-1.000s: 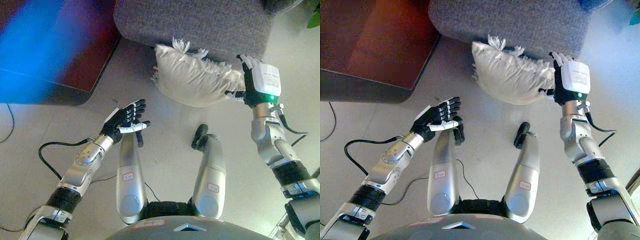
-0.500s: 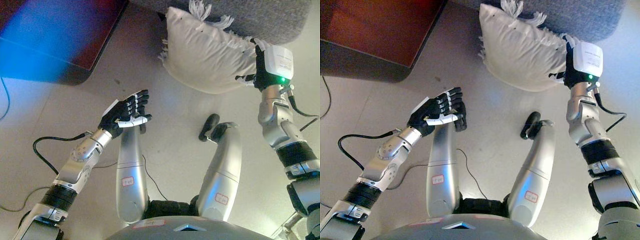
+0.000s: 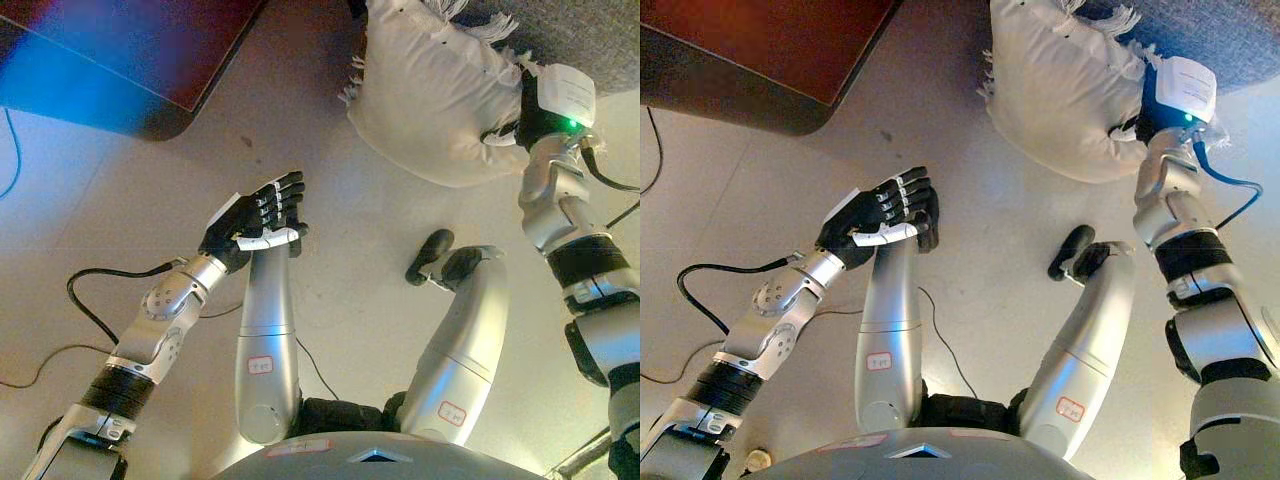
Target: Pick up the pillow and put it on the sofa.
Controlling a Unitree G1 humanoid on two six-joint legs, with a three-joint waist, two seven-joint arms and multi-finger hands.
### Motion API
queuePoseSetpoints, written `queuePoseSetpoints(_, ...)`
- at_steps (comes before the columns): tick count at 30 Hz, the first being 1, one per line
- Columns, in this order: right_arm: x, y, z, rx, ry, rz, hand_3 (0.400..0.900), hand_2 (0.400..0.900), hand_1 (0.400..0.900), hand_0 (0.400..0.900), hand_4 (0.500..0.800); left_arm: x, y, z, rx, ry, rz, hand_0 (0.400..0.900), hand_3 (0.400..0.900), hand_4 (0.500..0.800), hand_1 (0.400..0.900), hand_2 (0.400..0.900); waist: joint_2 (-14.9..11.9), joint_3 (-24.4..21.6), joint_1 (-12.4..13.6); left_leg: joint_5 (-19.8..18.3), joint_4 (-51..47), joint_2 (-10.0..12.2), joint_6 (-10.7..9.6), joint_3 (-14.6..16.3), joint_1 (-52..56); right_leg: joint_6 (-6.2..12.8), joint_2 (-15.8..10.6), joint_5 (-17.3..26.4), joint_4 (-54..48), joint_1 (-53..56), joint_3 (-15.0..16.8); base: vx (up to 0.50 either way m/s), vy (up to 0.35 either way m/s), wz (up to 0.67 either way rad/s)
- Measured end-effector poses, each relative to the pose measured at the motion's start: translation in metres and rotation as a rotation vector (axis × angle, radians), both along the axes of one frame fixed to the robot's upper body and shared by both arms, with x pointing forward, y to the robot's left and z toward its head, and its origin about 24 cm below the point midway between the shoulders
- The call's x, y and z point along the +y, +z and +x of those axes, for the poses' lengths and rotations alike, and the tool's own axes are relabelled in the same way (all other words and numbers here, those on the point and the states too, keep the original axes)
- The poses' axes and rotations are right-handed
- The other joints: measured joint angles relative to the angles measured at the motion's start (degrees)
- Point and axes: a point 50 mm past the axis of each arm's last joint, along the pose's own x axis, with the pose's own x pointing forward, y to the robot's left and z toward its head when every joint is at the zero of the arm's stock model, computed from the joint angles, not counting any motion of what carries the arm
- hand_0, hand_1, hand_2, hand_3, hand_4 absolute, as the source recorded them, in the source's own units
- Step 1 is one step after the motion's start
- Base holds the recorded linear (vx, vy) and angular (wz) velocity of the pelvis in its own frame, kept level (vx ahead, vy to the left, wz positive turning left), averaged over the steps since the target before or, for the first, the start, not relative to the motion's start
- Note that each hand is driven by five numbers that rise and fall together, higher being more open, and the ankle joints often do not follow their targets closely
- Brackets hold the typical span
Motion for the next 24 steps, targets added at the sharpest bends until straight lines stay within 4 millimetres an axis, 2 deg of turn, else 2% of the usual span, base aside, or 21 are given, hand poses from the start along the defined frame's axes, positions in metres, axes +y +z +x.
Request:
queuePoseSetpoints(3,0.000,0.003,0.003,0.074,-0.025,0.017,0.900,0.900,0.900,0.900,0.800,-0.002,0.000,0.000,0.001,-0.008,0.000,0.900,0.900,0.800,0.900,0.900,0.01,-0.01,0.07,-0.11,0.65,-0.19,-0.18,-0.08,0.09,-0.02,-0.44,-0.42,1.01,0.06,0.14,0.04,0.000,0.05)
queuePoseSetpoints(4,0.000,0.005,0.004,0.099,-0.037,0.029,0.749,0.749,0.749,0.749,0.709,-0.003,0.000,0.000,0.001,-0.013,0.000,0.900,0.900,0.800,0.900,0.900,0.01,-0.01,0.16,-0.11,0.75,-0.41,-0.18,-0.21,0.13,-0.04,-0.57,-0.48,1.22,0.05,0.21,0.00,0.000,0.00)
queuePoseSetpoints(5,0.000,0.007,0.005,0.122,-0.045,0.040,0.400,0.400,0.400,0.400,0.500,-0.004,0.000,0.001,0.001,-0.017,0.001,0.900,0.900,0.800,0.900,0.900,0.02,-0.01,0.33,-0.11,0.75,-0.50,-0.18,-0.30,0.15,-0.06,-0.56,-0.48,1.29,0.06,0.22,0.00,0.000,0.00)
queuePoseSetpoints(10,-0.001,0.012,0.008,0.166,-0.084,0.081,0.400,0.400,0.400,0.400,0.500,-0.010,0.001,0.003,0.001,-0.038,0.001,0.900,0.900,0.800,0.900,0.900,0.05,-0.03,1.17,-0.12,0.51,-0.60,-0.19,-0.38,0.20,-0.10,-0.56,-0.50,1.26,0.08,0.22,0.01,0.007,-0.01)
queuePoseSetpoints(19,0.003,-0.008,0.010,0.219,-0.097,0.174,0.400,0.400,0.400,0.400,0.500,-0.015,0.001,0.004,-0.001,-0.041,-0.017,0.900,0.900,0.800,0.900,0.900,0.05,-0.03,2.02,-0.11,0.51,-0.74,-0.19,-0.28,0.28,0.09,-0.63,-0.63,1.08,0.31,0.24,0.01,0.020,0.00)
queuePoseSetpoints(24,0.006,-0.009,0.010,0.147,-0.108,0.161,0.400,0.400,0.400,0.400,0.500,-0.017,0.000,0.004,0.001,-0.025,-0.020,0.900,0.900,0.800,0.900,0.900,0.06,-0.03,1.99,-0.12,0.52,-0.73,-0.19,-0.28,0.41,0.07,-0.66,-0.75,1.03,0.55,0.18,0.00,0.000,0.00)
